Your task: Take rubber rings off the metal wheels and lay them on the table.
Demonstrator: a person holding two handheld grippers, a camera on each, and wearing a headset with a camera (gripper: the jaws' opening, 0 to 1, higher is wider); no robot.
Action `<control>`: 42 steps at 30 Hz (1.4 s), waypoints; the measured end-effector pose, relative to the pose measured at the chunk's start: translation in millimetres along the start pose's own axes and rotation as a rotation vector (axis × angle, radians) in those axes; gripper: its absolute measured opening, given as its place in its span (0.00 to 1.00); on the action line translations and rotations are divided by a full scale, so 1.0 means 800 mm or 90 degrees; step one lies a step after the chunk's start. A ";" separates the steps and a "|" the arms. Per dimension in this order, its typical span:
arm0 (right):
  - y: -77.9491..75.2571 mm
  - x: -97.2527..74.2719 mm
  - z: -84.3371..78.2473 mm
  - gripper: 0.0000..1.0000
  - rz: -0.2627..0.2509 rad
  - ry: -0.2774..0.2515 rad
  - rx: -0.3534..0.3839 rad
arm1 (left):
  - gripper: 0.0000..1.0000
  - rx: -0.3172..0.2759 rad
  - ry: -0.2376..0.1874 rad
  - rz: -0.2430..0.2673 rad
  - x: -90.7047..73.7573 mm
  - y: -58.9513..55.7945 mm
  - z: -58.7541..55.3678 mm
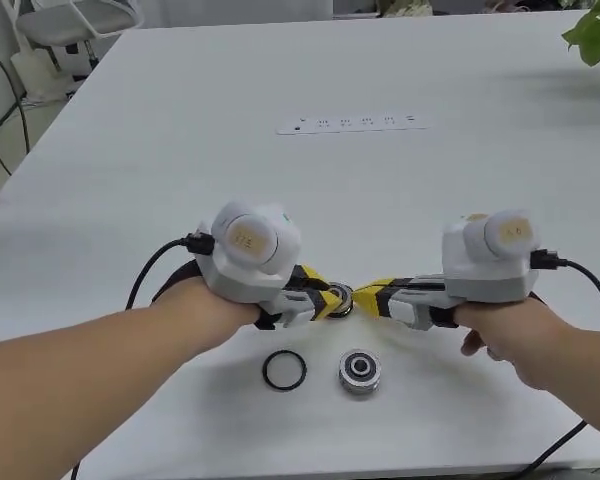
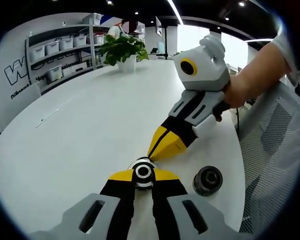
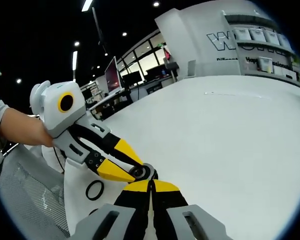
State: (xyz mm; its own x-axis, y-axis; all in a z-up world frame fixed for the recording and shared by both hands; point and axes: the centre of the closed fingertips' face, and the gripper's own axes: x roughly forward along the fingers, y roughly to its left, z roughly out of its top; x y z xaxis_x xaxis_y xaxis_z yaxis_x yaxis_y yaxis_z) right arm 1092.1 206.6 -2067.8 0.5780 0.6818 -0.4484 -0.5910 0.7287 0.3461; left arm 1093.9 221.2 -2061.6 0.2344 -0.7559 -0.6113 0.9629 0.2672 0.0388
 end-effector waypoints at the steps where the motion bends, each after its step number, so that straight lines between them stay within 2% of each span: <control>1: 0.000 0.000 0.000 0.00 0.001 -0.002 0.004 | 0.07 0.000 0.000 0.000 0.000 0.000 0.000; 17: 0.007 -0.001 0.005 0.00 0.009 -0.006 0.028 | 0.07 0.009 0.002 0.006 0.000 0.000 0.000; 20: 0.018 0.002 0.009 0.00 0.024 -0.011 0.033 | 0.07 0.010 0.002 0.006 0.001 0.000 0.000; 22: 0.027 0.006 0.012 0.00 0.035 -0.015 0.018 | 0.07 0.013 0.003 0.007 0.001 -0.001 0.000; 23: 0.033 0.007 0.022 0.00 0.048 -0.039 0.020 | 0.07 0.013 0.002 0.008 0.001 -0.001 0.001; 24: 0.049 0.006 0.034 0.00 0.084 -0.056 0.034 | 0.07 0.012 0.001 0.010 0.001 0.000 0.001; 26: 0.042 0.010 0.031 0.00 0.059 -0.043 0.005 | 0.07 0.009 -0.001 0.010 0.001 0.000 0.000; 28: 0.039 0.010 0.028 0.00 0.061 -0.045 0.013 | 0.07 0.005 -0.002 0.009 0.001 0.000 0.000; 33: 0.028 0.002 0.019 0.00 0.037 -0.033 0.004 | 0.07 0.001 -0.004 0.009 0.000 0.000 0.000; 35: 0.027 -0.001 0.018 0.00 0.032 -0.033 0.007 | 0.07 -0.007 -0.006 0.008 0.000 0.000 0.000; 42: 0.027 -0.003 0.016 0.00 0.033 -0.030 0.012 | 0.08 -0.001 -0.002 0.008 0.000 0.000 0.001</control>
State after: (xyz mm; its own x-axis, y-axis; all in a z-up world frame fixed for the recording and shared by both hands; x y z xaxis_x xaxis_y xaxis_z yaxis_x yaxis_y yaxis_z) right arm 1085.4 221.8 -2048.6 0.5730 0.7202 -0.3911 -0.6105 0.6935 0.3827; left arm 1094.2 220.9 -2061.0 0.2468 -0.7540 -0.6088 0.9596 0.2778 0.0450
